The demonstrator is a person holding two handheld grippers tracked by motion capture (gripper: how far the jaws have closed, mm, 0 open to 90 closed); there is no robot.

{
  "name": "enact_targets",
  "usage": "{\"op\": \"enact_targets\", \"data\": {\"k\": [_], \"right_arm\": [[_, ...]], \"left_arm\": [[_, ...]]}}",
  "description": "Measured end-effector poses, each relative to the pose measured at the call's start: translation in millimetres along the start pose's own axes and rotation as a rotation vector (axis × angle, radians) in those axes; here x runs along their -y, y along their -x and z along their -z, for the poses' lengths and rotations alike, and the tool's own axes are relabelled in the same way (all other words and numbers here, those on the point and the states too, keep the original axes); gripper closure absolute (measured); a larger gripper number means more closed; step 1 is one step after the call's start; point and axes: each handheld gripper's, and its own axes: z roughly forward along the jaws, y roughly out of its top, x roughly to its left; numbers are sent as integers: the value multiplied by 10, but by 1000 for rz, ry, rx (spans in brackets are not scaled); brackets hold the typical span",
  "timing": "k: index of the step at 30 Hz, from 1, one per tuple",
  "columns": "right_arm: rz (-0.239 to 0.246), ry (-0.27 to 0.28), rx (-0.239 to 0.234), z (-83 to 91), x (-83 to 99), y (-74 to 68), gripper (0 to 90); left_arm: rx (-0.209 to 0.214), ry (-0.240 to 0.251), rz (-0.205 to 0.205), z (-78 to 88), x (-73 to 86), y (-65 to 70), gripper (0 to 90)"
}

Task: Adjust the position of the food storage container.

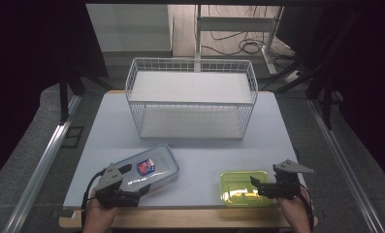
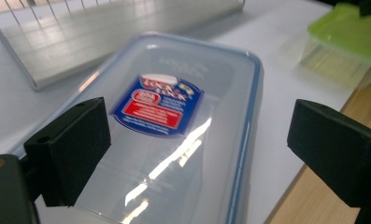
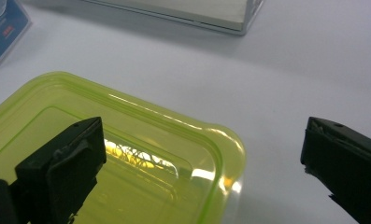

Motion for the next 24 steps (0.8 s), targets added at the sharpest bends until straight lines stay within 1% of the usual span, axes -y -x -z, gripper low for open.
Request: {"op": "enact_targets", "data": {"k": [3, 6, 9, 14, 18, 20, 21, 22, 23, 24], "right_arm": [[14, 12, -1, 0, -15, -28, 0], [14, 8, 5, 11, -23, -29, 0], [20, -3, 21, 27, -25, -28, 0], [42, -17, 34, 35, -3, -48, 0], [60, -30, 8, 64, -15, -112, 0], [76, -42, -34, 85, -30, -151, 0], [82, -44, -59, 94, -36, -176, 0], [82, -44, -59, 94, -36, -176, 0], [87, -62, -78, 107, -45, -233, 49], [88, -64, -86, 116, -49, -257, 84]], "left_arm": [[5, -27, -23, -23, -10, 47, 60], [31, -20, -20, -17, -13, 57, 61], [33, -9, -17, 1, -14, 57, 62], [35, -15, -4, -17, -3, 46, 61], [36, -21, -6, -31, 0, 54, 61], [35, -22, -12, -35, 4, 57, 60], [44, -17, -9, -32, 6, 54, 59], [44, -17, -9, -32, 6, 54, 58], [47, -13, -5, -28, 5, 51, 57], [47, -11, -4, -25, 6, 49, 57]]}}
